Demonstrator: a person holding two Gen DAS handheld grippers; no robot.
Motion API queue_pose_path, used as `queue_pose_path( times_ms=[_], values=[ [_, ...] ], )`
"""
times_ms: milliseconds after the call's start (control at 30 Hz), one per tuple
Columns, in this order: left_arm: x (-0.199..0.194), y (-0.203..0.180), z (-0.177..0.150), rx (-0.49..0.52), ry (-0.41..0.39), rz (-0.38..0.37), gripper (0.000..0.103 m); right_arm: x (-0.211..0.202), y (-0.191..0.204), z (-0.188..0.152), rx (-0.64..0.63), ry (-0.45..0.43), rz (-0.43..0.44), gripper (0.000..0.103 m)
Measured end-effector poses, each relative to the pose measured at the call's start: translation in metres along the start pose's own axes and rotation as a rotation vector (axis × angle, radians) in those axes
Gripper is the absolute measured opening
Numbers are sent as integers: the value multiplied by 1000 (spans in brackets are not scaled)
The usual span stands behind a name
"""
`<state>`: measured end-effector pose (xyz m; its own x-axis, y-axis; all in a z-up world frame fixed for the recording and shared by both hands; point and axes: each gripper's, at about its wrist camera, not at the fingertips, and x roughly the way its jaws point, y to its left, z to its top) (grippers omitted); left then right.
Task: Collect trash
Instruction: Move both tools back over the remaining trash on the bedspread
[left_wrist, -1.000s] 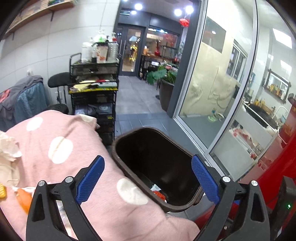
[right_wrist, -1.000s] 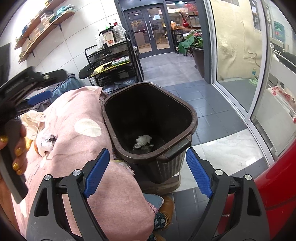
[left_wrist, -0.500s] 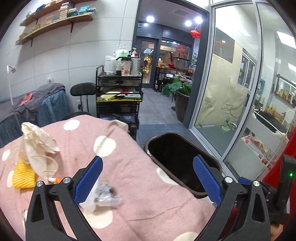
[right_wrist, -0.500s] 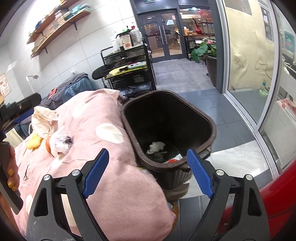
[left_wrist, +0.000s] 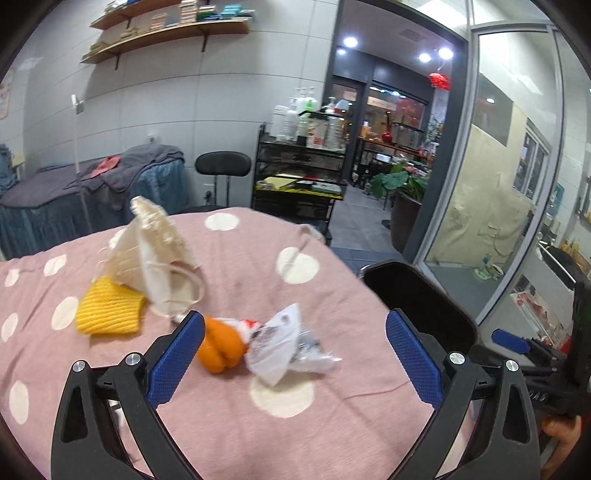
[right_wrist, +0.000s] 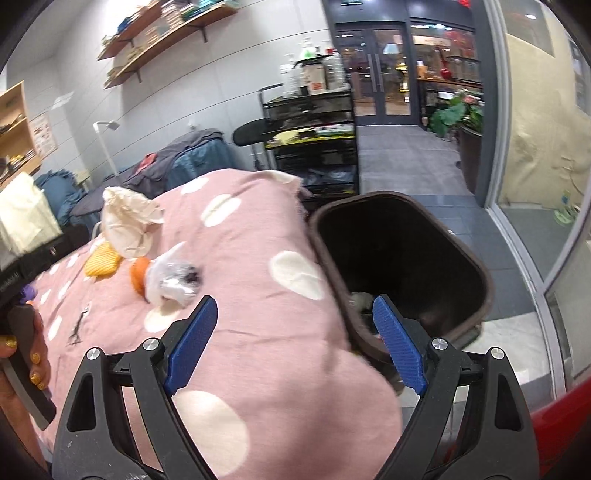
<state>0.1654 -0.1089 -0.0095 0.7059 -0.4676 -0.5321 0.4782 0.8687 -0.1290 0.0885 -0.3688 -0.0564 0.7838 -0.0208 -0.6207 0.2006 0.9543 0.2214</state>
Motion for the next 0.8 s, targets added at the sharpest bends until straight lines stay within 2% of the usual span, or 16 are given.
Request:
queue_pose_path(
  times_ms=[367,500,700,800],
  values=[
    [-24,78,-26,-96,37,158,97,34,63,12,-114,101,160,85],
    [-31,109,-38,-123,74,222,97,53,87,15,-154,155,219,85],
    [-26,143,-47,-174,124,256,96,84,119,26,-205,221,263,85],
    [-15,157,-44,-181,138,267,96,99,135,33,-249,238,255,85]
  ],
)
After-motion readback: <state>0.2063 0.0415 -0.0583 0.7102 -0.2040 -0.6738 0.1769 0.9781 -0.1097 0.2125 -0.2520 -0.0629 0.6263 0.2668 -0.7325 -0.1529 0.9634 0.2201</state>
